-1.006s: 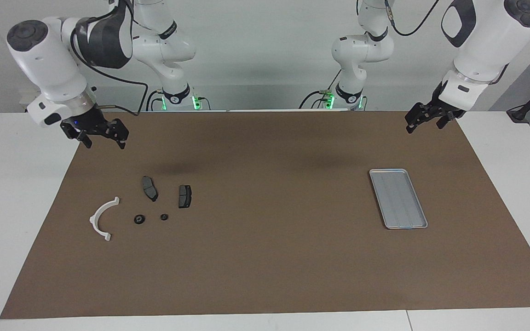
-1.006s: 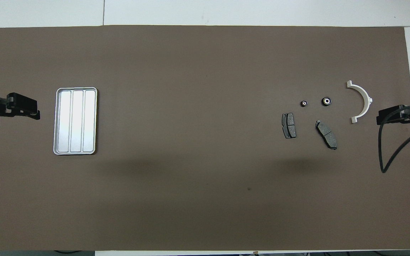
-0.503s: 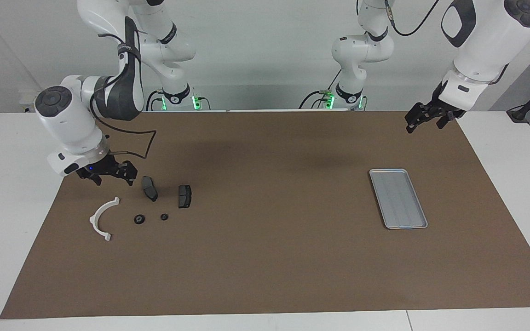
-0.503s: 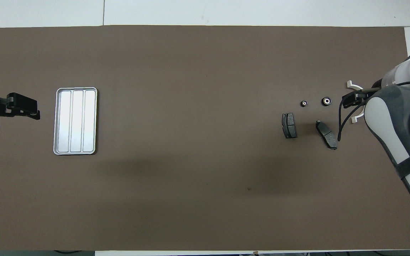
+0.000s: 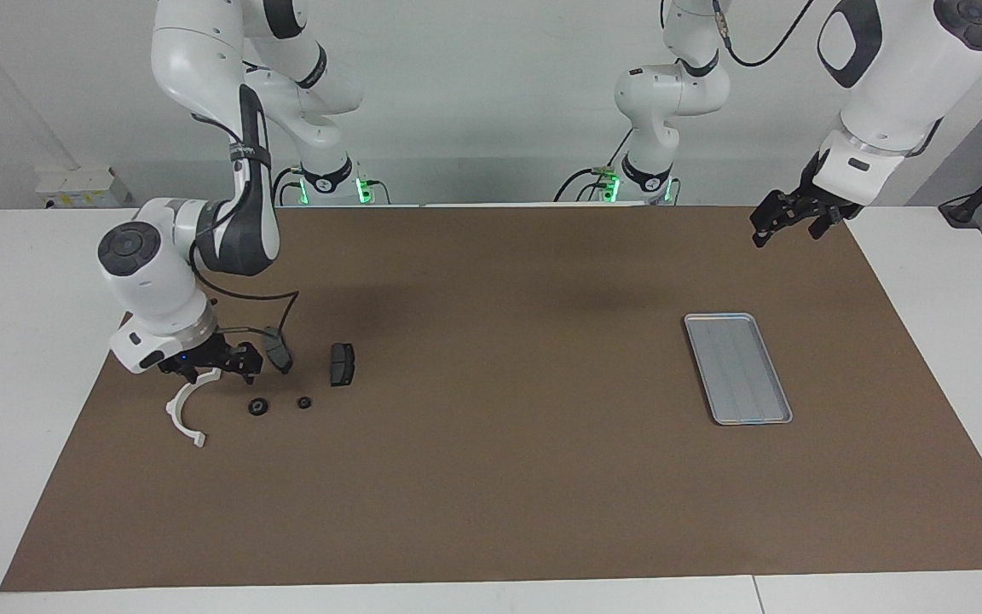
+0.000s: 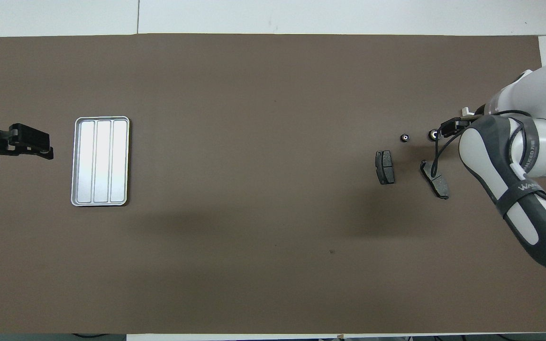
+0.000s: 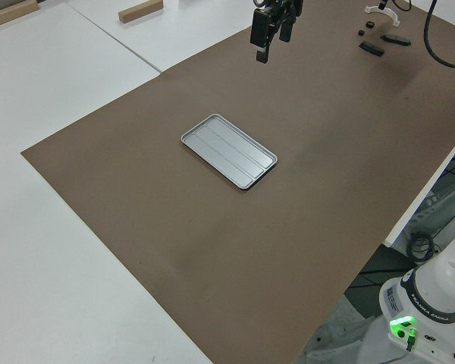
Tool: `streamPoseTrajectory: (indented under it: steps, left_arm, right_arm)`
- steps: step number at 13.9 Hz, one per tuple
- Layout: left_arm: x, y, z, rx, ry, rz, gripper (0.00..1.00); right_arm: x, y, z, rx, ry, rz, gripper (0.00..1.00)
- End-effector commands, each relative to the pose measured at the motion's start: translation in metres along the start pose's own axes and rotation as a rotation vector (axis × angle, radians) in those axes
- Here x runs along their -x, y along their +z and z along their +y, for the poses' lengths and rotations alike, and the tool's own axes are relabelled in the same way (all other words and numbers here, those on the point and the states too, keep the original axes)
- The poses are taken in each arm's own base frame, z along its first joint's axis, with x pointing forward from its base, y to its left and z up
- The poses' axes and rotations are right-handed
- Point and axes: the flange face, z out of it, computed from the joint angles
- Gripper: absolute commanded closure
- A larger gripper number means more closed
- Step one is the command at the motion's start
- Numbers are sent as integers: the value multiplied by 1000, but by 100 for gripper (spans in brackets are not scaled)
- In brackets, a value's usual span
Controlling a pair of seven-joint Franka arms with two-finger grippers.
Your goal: Pick bearing gear from pile to tray
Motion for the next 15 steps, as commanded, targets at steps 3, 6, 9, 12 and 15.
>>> streamPoseTrajectory:
  steps: [3, 6, 9, 12, 15]
  left_arm:
    - [8, 0, -2, -6, 5, 12, 0]
    - [8, -1, -2, -6, 5, 14, 0]
    - [8, 0, -2, -6, 5, 12, 0]
    - [8, 0, -2, -6, 5, 12, 0]
    - [8, 0, -2, -6, 5, 12, 0]
  right_arm:
    - [-6, 23, -2, -38, -1, 17, 0]
    - [-11, 30, -13, -42, -6, 27, 0]
    - [-15, 26, -26, -77, -1, 40, 0]
    - [-16, 29, -26, -76, -1, 43, 0]
    - [-17, 37, -26, -73, -7, 47, 0]
